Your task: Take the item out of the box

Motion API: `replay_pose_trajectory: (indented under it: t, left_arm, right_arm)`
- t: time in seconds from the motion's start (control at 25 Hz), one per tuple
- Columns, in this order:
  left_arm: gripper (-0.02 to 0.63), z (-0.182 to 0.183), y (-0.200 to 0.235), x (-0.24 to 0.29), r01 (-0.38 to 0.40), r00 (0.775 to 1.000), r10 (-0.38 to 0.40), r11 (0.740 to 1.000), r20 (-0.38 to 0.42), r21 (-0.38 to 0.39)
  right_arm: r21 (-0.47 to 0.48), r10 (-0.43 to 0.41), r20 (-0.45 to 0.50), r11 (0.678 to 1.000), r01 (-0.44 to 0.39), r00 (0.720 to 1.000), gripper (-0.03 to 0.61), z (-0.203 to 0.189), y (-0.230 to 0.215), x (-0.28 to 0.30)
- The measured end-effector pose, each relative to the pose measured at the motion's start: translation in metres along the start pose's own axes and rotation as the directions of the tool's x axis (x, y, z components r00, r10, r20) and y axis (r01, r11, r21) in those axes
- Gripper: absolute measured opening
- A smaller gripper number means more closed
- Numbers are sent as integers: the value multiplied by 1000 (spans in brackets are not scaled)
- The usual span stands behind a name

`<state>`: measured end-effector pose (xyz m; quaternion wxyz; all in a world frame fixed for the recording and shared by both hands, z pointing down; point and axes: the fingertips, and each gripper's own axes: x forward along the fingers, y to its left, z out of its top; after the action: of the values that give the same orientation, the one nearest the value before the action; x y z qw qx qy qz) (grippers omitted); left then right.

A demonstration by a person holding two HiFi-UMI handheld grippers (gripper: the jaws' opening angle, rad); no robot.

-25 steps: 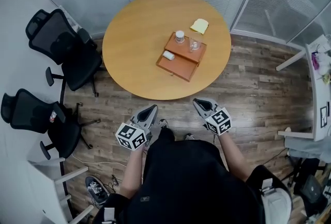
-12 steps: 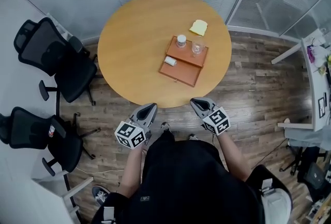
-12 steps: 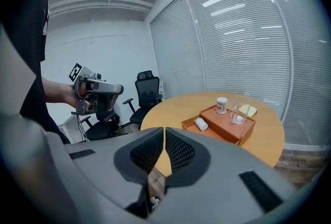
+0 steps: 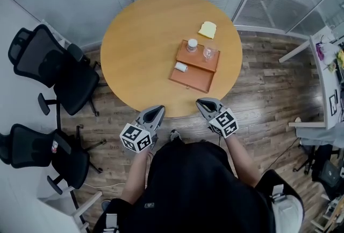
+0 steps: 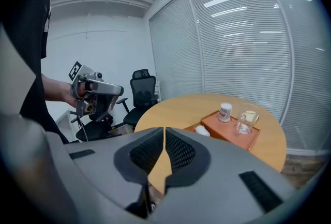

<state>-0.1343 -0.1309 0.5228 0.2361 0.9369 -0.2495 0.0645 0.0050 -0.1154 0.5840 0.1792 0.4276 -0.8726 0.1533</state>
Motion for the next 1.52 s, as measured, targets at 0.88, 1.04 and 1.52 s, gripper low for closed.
replay_pose_trajectory:
  t: [0.88,1.04,1.52]
  left_arm:
    - [6,15,42,5,-101,994,103,993,25,-58]
    - [6,28,49,15,-153,987,156,986,48,-67]
    - [6,40,53,55,-226,971,231,970,55,-92]
  right_arm:
    - [-54,57,-66,997,-61,996,9,10,-32,56]
    - [-73,92,-63,993,-97,994,9,20,-54,71]
    - [-115,143,-119,981,-156,983,11,19,-99,110]
